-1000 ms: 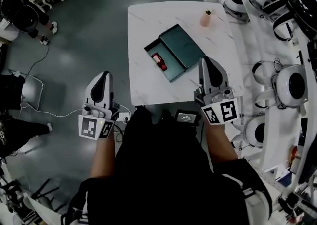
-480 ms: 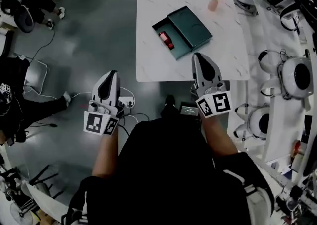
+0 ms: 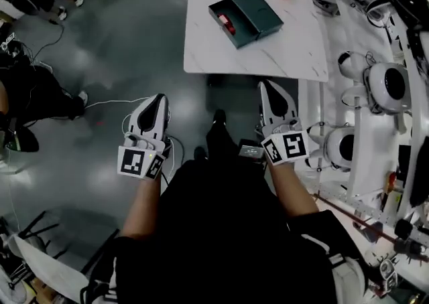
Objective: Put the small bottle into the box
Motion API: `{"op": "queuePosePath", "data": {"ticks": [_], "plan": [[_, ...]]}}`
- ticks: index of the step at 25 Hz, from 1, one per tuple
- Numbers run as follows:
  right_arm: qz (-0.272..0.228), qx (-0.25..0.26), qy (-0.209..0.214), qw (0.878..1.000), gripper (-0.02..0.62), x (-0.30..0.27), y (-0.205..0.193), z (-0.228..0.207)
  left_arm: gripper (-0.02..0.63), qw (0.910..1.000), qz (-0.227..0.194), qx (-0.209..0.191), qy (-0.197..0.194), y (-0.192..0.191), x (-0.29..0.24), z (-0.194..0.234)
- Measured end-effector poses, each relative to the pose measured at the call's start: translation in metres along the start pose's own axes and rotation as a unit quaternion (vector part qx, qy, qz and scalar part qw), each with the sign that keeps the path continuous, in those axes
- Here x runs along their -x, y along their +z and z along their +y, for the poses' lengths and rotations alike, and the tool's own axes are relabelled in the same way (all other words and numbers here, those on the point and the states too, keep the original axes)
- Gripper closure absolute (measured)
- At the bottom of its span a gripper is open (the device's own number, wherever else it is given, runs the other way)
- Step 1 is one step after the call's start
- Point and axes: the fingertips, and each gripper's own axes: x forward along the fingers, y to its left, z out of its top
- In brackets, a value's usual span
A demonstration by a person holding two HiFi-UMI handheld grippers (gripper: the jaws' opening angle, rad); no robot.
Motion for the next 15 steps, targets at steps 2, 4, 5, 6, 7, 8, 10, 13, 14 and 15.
{"op": "queuePosePath", "data": {"ticks": [2,4,5,6,7,8,10,13,14,15], "plan": [[0.01,0.001,-0.004,1.0,0.561,0.021,-0.007,0.009,0.589,1.0,0.003,0.002,0.007,-0.009,0.016,-0.007],[0.018,0.001,-0.007,1.0,0.561,0.04,-0.011,0.014,0.589,0.9999,0.006,0.007,0.007,-0.016,0.028,-0.018],[0.02,-0.001,-0.006,1.0,0.561,0.05,-0.012,0.015,0.588,0.9999,0.007,0.011,0.005,-0.019,0.033,-0.025],[0.021,-0.002,-0.003,1.0,0.561,0.059,-0.011,0.017,0.588,0.9998,0.009,0.015,0.002,-0.022,0.037,-0.033],[0.019,-0.002,0.001,1.0,0.561,0.068,-0.01,0.017,0.588,0.9997,0.011,0.02,0.0,-0.026,0.04,-0.041],[0.016,0.0,0.004,1.0,0.561,0.077,-0.009,0.017,0.588,0.9996,0.014,0.022,-0.004,-0.029,0.043,-0.05],[0.009,0.006,0.009,1.0,0.561,0.093,-0.006,0.015,0.588,0.9996,0.018,0.019,-0.01,-0.034,0.049,-0.071],[0.0,0.013,0.019,1.0,0.561,0.117,-0.003,0.01,0.588,0.9997,0.018,0.003,-0.014,-0.034,0.06,-0.104],[-0.002,0.014,0.023,1.0,0.561,0.125,-0.002,0.009,0.588,0.9997,0.02,0.002,-0.013,-0.034,0.063,-0.114],[-0.004,0.014,0.028,0.999,0.561,0.133,0.0,0.007,0.589,0.9997,0.022,0.006,-0.01,-0.035,0.065,-0.122]]}}
